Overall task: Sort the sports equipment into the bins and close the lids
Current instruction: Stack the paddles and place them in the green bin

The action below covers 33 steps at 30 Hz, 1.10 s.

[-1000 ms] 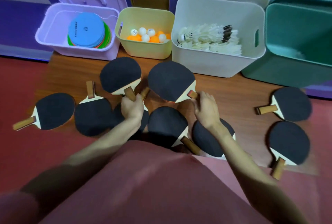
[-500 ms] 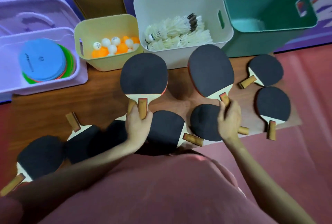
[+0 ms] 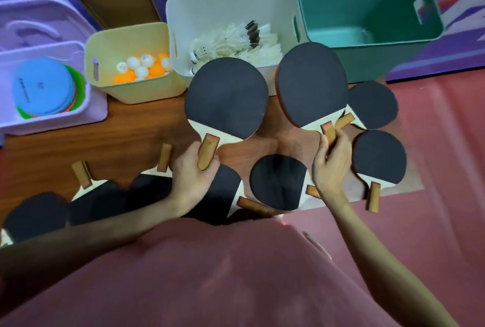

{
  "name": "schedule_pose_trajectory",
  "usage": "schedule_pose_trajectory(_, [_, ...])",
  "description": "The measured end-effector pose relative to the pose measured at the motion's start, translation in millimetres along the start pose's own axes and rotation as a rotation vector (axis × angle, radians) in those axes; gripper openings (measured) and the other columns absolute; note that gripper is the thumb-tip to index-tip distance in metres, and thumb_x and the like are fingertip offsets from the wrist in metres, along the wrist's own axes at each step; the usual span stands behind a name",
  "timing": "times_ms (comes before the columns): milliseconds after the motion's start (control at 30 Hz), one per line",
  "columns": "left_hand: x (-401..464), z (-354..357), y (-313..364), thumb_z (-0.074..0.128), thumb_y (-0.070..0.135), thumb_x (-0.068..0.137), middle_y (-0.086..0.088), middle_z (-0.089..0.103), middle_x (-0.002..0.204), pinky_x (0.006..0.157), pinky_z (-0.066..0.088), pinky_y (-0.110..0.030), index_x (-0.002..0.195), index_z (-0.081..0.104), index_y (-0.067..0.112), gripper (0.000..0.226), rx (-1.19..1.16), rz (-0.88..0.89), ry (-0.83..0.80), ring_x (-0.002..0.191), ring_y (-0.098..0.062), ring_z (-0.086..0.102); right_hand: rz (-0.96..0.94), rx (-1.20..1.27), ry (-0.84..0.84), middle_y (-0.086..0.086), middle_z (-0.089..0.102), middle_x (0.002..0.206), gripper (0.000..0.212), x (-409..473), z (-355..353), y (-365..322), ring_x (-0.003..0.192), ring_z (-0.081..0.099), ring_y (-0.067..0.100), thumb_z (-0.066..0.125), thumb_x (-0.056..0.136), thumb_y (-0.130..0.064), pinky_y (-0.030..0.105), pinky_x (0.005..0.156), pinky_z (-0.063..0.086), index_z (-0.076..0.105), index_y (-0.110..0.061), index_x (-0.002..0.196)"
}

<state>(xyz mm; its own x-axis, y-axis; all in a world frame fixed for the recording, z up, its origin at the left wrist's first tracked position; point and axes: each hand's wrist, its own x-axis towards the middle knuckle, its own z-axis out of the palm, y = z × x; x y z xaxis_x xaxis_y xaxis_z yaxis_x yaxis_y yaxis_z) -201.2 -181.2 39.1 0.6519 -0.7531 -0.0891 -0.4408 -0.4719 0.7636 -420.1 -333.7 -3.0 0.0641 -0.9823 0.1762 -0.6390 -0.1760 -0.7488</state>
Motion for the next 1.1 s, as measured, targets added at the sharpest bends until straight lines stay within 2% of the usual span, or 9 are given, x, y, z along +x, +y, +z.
schedule_pose_trajectory(67, [3.1,24.1,23.2,0.065,0.014,0.082,0.006,0.042,0.054,0.053,0.030,-0.019,0.063,0.042,0.016,0.030,-0.016,0.010,0.014,0.054,-0.005,0.046,-0.020,0.002,0.025,0.019,0.061,0.103,0.028,19.5,-13.6,13.3,0.097,0.054,0.033,0.049,0.095,-0.017,0.019,0.083,0.030,0.055,0.003,0.114])
schedule_pose_trajectory(200, [23.4,67.5,68.7,0.065,0.015,0.082,0.005,0.041,0.054,0.051,0.031,-0.022,0.065,0.044,0.013,0.027,-0.072,0.004,0.044,0.051,-0.009,0.041,-0.058,-0.005,0.023,0.011,0.062,0.110,0.030,65.8,-40.0,39.6,0.100,0.055,0.026,0.050,0.097,-0.023,0.017,0.083,0.031,0.055,-0.003,0.118])
schedule_pose_trajectory(300, [49.7,89.5,106.7,0.061,0.029,0.078,0.000,0.050,0.058,0.056,0.041,-0.035,0.070,0.049,0.015,0.020,-0.145,-0.039,0.016,0.056,-0.021,0.051,-0.071,0.017,0.054,0.011,0.063,0.108,0.033,103.4,-56.7,50.1,0.099,0.056,0.027,0.047,0.097,-0.026,0.017,0.081,0.031,0.057,-0.002,0.117])
schedule_pose_trajectory(467, [116.4,113.7,170.9,0.062,0.034,0.085,0.001,0.052,0.057,0.059,0.045,-0.038,0.075,0.057,0.017,0.020,-0.129,0.050,-0.095,0.057,-0.021,0.052,-0.092,0.052,0.097,0.013,0.065,0.107,0.034,173.9,-74.2,59.8,0.099,0.058,0.031,0.046,0.096,-0.026,0.026,0.083,0.036,0.059,-0.001,0.114])
schedule_pose_trajectory(567, [162.0,125.2,204.7,0.058,0.045,0.088,0.001,0.052,0.052,0.058,0.043,-0.034,0.069,0.056,0.017,0.034,-0.101,0.097,-0.193,0.052,-0.019,0.051,-0.118,0.029,0.102,0.014,0.065,0.104,0.033,218.4,-82.4,67.0,0.097,0.057,0.032,0.045,0.095,-0.027,0.032,0.083,0.039,0.059,-0.002,0.111])
schedule_pose_trajectory(700, [213.2,149.0,243.3,0.060,0.041,0.090,0.001,0.047,0.050,0.050,0.036,-0.025,0.065,0.052,0.016,0.036,-0.134,-0.035,-0.398,0.041,-0.013,0.039,-0.112,-0.030,0.079,0.015,0.063,0.102,0.031,268.6,-89.5,75.4,0.095,0.056,0.033,0.044,0.096,-0.028,0.032,0.077,0.035,0.058,-0.004,0.108])
schedule_pose_trajectory(833, [251.8,183.1,263.4,0.060,0.036,0.091,0.000,0.044,0.055,0.044,0.036,-0.018,0.080,0.056,0.010,0.029,-0.047,-0.164,-0.563,0.030,-0.006,0.028,-0.097,-0.126,0.011,0.015,0.064,0.096,0.033,303.7,-90.9,84.7,0.090,0.056,0.034,0.042,0.094,-0.033,0.036,0.073,0.038,0.059,-0.006,0.101])
schedule_pose_trajectory(967, [280.7,218.6,257.8,0.059,0.030,0.092,-0.003,0.044,0.059,0.040,0.034,-0.016,0.073,0.048,0.011,0.029,0.092,-0.154,-0.699,0.031,-0.008,0.029,-0.138,-0.228,-0.022,0.019,0.063,0.088,0.030,321.1,-90.4,90.8,0.084,0.054,0.039,0.044,0.091,-0.031,0.036,0.065,0.034,0.057,-0.004,0.091])
schedule_pose_trajectory(1100, [299.1,252.6,247.5,0.057,0.031,0.095,-0.003,0.042,0.063,0.039,0.037,-0.015,0.078,0.044,0.013,0.028,0.158,-0.210,-0.742,0.040,-0.011,0.031,-0.186,-0.349,-0.068,0.021,0.062,0.088,0.024,331.8,-83.2,88.5,0.084,0.053,0.041,0.047,0.095,-0.024,0.038,0.068,0.032,0.056,-0.002,0.091])
